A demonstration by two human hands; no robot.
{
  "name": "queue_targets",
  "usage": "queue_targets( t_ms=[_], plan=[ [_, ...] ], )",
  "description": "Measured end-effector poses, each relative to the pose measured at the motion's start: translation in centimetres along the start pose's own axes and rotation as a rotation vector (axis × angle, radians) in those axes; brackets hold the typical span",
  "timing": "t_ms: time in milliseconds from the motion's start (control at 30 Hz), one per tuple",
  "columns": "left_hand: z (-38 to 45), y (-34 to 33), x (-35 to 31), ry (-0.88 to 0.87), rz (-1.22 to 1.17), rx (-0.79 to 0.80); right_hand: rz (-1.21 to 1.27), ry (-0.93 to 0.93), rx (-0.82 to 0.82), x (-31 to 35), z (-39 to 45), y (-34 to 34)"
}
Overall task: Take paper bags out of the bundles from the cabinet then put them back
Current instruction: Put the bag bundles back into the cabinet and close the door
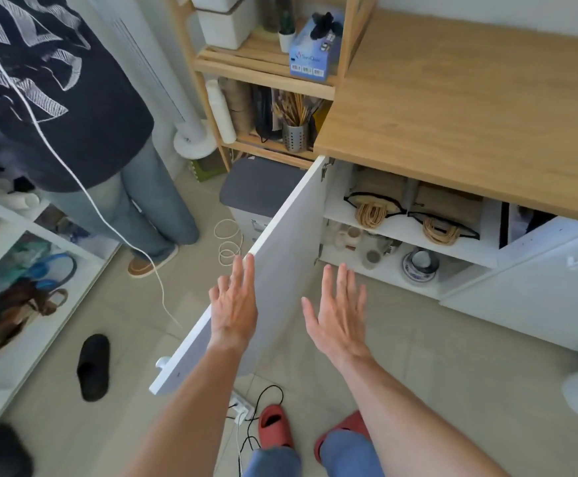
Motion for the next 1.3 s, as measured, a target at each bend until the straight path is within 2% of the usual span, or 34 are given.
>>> queue_targets(
  t_ms=[267, 433, 633, 800, 867, 1033, 1300],
  plan=[
    [-1.8, -1.5, -2.2, -0.141, 0.001, -0.027, 0.048, -0.059, 0.001, 0.0, -2.7, -1.3],
    [-2.8, -2.1, -5.5, -0.238, -0.069, -0.004, 0.080, -0.145, -0.012, -2.8, -4.9, -1.4],
    [-4.4, -2.1, -11.0, -0.383, -0.005, -0.042, 0.172, -0.242, -0.041, -7.8, -8.6, -0.5],
    [-5.2, -4.0, -16.7, -0.356, 0.001, 0.129, 0.183, -0.156, 0.064, -11.0, -11.7, -0.3],
    [-5.1, -4.2, -19.4, -0.347, 0.045, 0.150, 0.153, -0.158, 0.091, -12.9, -12.5, 0.0],
    [-4.5, -3.8, -25.5, -0.344, 0.135, 0.134, 0.078, -0.297, 0.027, -19.6, -13.4, 1.9],
    [-1.5, -2.8, -33.3, -0.393, 0.165, 0.083, 0.117, -0.554, -0.035, -29.8, -11.2, 6.0]
  ],
)
Point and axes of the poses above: each hand's wrist, its own z-axis towards the middle knuckle, its own y-axis out of the back of the hand, x = y × z, the point moved 8 cm from there along z, towards the middle knuckle, and after that the axes turned 12 degrees about x, right-handed, at the moved point
